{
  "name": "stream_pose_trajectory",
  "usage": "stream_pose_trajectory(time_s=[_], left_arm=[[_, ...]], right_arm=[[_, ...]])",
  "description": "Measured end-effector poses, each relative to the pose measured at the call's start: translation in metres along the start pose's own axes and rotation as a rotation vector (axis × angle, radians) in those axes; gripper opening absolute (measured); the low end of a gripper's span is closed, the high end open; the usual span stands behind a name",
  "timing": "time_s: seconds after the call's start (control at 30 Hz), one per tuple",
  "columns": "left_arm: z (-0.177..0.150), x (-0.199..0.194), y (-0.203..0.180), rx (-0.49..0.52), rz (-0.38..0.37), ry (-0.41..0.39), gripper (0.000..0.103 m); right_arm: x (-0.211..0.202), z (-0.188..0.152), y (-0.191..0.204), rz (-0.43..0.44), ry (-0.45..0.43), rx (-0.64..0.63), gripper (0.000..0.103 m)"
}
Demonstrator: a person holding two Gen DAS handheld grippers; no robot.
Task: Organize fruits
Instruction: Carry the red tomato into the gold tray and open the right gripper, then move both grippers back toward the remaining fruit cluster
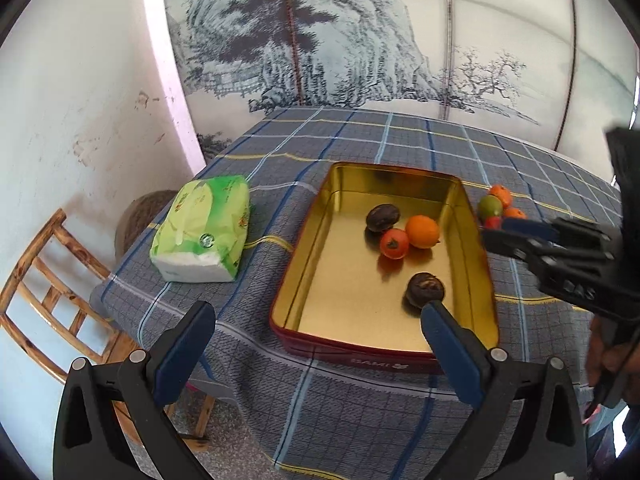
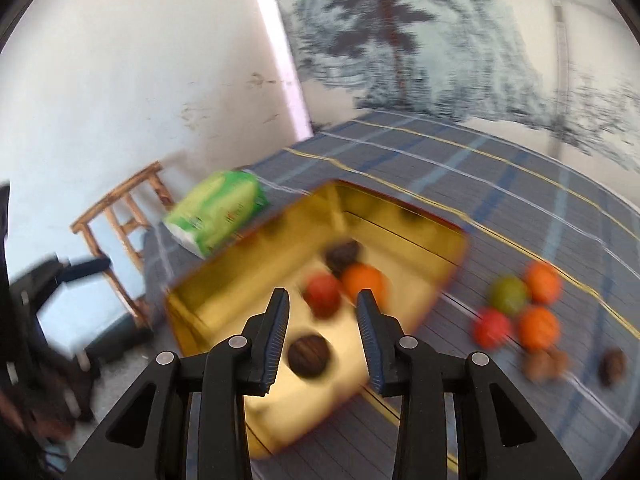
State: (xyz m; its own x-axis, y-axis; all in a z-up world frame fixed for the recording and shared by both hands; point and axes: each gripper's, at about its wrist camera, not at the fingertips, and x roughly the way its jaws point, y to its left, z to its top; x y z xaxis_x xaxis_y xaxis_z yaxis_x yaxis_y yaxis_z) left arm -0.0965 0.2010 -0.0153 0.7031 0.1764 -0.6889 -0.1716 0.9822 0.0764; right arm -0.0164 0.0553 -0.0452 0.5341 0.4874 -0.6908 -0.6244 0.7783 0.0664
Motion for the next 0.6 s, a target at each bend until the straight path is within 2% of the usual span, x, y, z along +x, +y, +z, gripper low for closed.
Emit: stream_pose_trajectory(time_s=[0.23,0.3,0.43,0.6], left_arm=[[0.002,-0.012,-0.034,0.103,-0.034,-0.034,0.102],[0.003,-0.014,-0.048,0.135,-0.075,-0.034,0.102],[0.007,-0.017,-0.072,0.191,-0.142,-0.026,0.102],[0.017,-0.015,-0.105,0.256,-0.245,-0.004,0.102]], right_arm=[[-0.056,-0.06,-0.088,-0.204,0.018,0.126,0.039],[-0.074,-0.075,-0.115,-0.272,0.022,0.16,0.039],[-0.105,-0.101,-0.159,-0.354,0.011,0.235,0.039],[-0.125,-0.122,-0.193,-0.406,-0.003,0.302,0.039]])
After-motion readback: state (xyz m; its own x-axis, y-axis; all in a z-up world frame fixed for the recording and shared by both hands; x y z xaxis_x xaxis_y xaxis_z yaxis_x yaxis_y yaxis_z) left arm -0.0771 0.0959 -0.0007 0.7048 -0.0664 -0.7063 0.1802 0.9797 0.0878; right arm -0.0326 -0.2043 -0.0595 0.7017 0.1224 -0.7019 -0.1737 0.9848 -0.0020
